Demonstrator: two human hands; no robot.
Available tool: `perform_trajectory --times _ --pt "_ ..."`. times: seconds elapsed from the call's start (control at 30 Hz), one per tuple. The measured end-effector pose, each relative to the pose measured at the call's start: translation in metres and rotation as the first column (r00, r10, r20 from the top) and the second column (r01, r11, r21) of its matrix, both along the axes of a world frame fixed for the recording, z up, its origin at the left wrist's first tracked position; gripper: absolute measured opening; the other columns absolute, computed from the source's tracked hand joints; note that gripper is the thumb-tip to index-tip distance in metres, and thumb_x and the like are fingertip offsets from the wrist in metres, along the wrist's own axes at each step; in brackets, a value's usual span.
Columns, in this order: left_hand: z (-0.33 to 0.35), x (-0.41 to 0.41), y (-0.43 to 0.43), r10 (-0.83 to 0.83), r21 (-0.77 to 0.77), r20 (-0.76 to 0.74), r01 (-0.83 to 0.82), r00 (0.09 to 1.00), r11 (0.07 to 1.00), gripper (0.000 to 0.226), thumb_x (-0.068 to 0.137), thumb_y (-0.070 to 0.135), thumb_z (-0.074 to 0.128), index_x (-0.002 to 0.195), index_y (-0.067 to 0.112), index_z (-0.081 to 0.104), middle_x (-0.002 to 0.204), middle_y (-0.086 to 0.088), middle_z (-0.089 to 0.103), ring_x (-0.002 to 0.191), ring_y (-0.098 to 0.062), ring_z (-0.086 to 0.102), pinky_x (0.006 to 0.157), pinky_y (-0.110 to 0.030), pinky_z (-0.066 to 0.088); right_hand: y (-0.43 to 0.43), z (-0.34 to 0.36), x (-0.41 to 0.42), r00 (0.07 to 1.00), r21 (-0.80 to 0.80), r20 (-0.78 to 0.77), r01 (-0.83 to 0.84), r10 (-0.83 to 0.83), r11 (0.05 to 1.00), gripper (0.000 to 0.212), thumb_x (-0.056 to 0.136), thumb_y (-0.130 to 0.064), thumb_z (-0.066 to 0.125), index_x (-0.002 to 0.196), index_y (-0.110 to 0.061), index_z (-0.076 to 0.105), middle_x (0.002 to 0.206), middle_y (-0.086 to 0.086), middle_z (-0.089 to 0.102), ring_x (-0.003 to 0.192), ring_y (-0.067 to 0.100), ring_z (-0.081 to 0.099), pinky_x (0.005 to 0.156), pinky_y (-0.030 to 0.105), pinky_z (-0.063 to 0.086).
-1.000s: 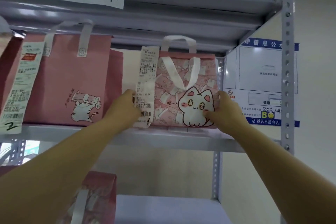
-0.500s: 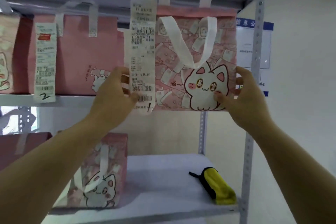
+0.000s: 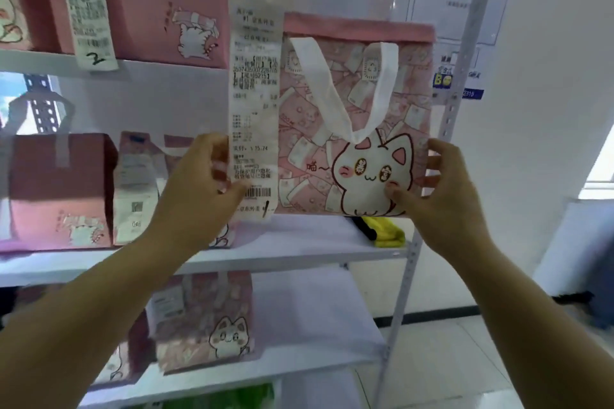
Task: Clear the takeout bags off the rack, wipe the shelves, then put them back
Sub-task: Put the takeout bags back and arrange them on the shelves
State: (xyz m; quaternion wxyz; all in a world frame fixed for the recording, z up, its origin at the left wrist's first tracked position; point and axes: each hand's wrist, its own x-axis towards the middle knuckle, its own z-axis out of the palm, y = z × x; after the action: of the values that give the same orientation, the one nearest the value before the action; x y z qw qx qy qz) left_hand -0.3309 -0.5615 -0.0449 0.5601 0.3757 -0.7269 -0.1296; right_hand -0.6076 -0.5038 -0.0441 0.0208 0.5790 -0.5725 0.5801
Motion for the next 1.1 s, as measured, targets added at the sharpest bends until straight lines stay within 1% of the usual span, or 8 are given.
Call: perform_trajectory --times 0.13,0.23,0.33,0.43,0.53,0.7,0.9,1.1 --pt "-0.052 0.001 -0.011 0.051 0.107 0.042 -0.055 0.998 0.993 0.042 0.080 0.018 0.070 0.099 0.039 0.039 0.099 0.021 0.055 0.087 0.004 0.056 0.066 -0.019 0.046 -0.017 -0.043 0.000 0.999 0.134 0.030 -0.014 0.010 0.991 0.058 0.073 -0.022 0.077 0.110 -0.036 0.035 0.093 -0.026 0.051 0.078 -0.005 0.058 0.060 0.019 0.052" --pt "-0.084 -0.003 -0.028 0.069 0.177 0.084 -0.083 0.994 0.981 0.043 0.081 0.018 0.070 0.096 0.041 0.038 0.098 0.021 0.054 0.084 0.006 0.056 0.063 -0.011 0.042 -0.038 -0.073 -0.005 0.999 0.235 0.047 -0.014 0.003 0.972 0.057 0.073 -0.022 0.076 0.107 -0.037 0.033 0.094 -0.025 0.051 0.086 0.004 0.061 0.068 0.034 0.058" --pt "-0.109 -0.011 -0.050 0.077 0.228 0.125 -0.104 0.989 0.968 0.045 0.081 0.018 0.070 0.096 0.044 0.036 0.098 0.021 0.053 0.084 0.010 0.054 0.064 -0.011 0.039 -0.064 -0.097 -0.012 0.999 0.329 0.039 -0.022 0.010 0.944 0.057 0.073 -0.024 0.076 0.109 -0.034 0.032 0.102 -0.014 0.056 0.098 0.017 0.060 0.076 0.040 0.056" --pt "-0.125 -0.022 -0.073 0.091 0.286 0.150 -0.132 0.984 0.949 0.042 0.082 0.017 0.068 0.101 0.039 0.037 0.096 0.025 0.049 0.087 0.005 0.052 0.066 -0.011 0.036 -0.094 -0.115 -0.021 0.999 0.382 0.038 -0.023 0.009 0.924 0.055 0.074 -0.022 0.076 0.105 -0.032 0.030 0.103 -0.007 0.056 0.093 0.016 0.060 0.070 0.033 0.055" --pt "-0.137 -0.036 -0.095 0.094 0.327 0.155 -0.141 0.983 0.934 0.041 0.083 0.013 0.066 0.103 0.035 0.038 0.095 0.024 0.050 0.084 0.008 0.051 0.064 -0.009 0.035 -0.123 -0.127 -0.033 0.999 0.407 0.048 -0.016 -0.004 0.913 0.052 0.075 -0.018 0.074 0.102 -0.029 0.031 0.091 -0.012 0.051 0.079 0.007 0.055 0.057 0.023 0.049" --pt "-0.149 -0.060 -0.132 0.122 0.393 0.164 -0.179 0.979 0.902 0.038 0.083 0.012 0.066 0.112 0.025 0.045 0.105 0.008 0.058 0.087 -0.007 0.057 0.063 -0.011 0.038 -0.165 -0.141 -0.052 0.994 0.444 0.104 -0.059 0.014 0.894 0.052 0.074 -0.013 0.075 0.100 -0.028 0.032 0.085 -0.020 0.049 0.074 -0.003 0.051 0.047 0.009 0.040" --pt "-0.155 -0.072 -0.159 0.142 0.443 0.149 -0.195 0.979 0.875 0.045 0.083 0.011 0.065 0.121 0.023 0.043 0.114 0.004 0.061 0.098 -0.013 0.060 0.080 -0.026 0.047 -0.199 -0.152 -0.063 0.983 0.466 0.155 -0.158 0.095 0.870 0.049 0.075 -0.015 0.074 0.104 -0.025 0.036 0.090 -0.018 0.053 0.080 0.000 0.055 0.056 0.012 0.043" --pt "-0.153 -0.073 -0.167 0.180 0.453 0.112 -0.211 0.977 0.866 0.046 0.084 0.013 0.066 0.123 0.024 0.044 0.117 0.003 0.061 0.102 -0.015 0.060 0.089 -0.035 0.049 -0.214 -0.149 -0.071 0.980 0.465 0.145 -0.191 0.139 0.864 0.051 0.073 -0.014 0.075 0.113 -0.016 0.044 0.093 -0.015 0.058 0.088 0.009 0.061 0.072 0.025 0.053"
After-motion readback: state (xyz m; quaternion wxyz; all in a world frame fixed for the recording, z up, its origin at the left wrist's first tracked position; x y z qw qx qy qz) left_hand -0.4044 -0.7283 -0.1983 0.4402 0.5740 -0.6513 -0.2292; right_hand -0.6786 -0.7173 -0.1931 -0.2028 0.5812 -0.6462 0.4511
